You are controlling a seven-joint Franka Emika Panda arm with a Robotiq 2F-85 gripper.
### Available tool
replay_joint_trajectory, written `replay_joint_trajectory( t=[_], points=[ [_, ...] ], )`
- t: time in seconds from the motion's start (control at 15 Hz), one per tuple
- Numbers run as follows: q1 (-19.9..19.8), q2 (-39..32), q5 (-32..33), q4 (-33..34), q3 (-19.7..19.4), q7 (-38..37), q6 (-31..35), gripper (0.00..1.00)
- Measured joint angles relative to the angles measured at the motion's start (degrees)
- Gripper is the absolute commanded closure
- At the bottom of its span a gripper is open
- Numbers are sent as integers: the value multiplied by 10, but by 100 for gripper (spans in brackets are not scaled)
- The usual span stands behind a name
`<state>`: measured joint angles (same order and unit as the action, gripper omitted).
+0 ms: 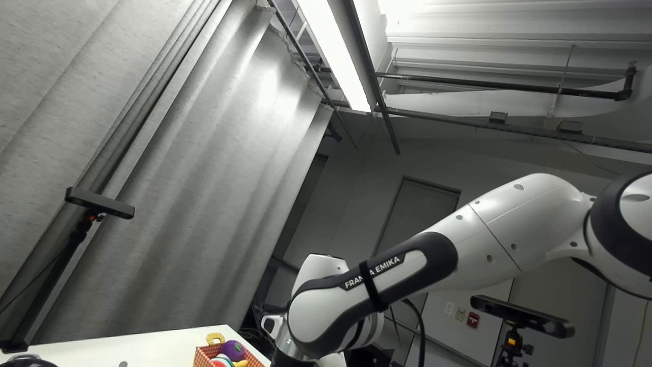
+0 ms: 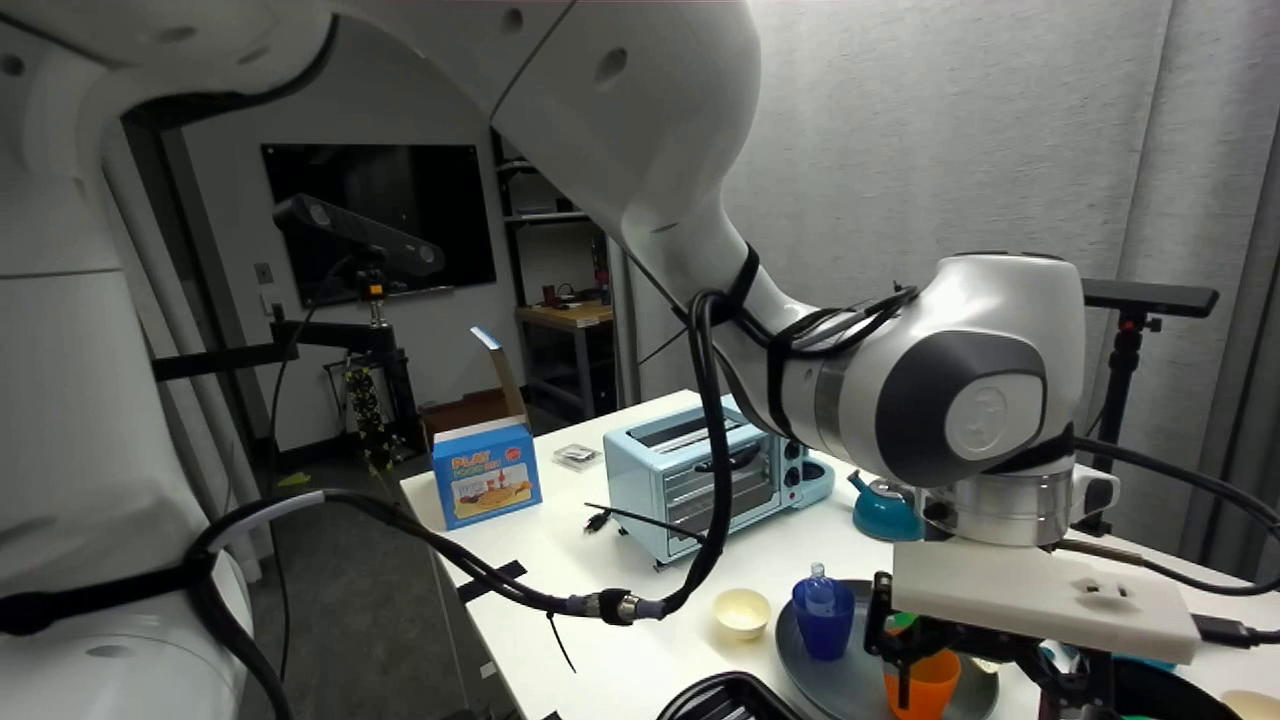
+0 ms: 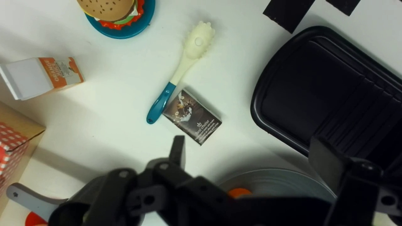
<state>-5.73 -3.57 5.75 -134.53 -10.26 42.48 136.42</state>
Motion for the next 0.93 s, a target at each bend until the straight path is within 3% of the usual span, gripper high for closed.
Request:
replay_joint_trajectory(
  t=[0.93],
  points=[
    [-43, -107, -55, 24, 29, 182, 81, 0]
  ],
)
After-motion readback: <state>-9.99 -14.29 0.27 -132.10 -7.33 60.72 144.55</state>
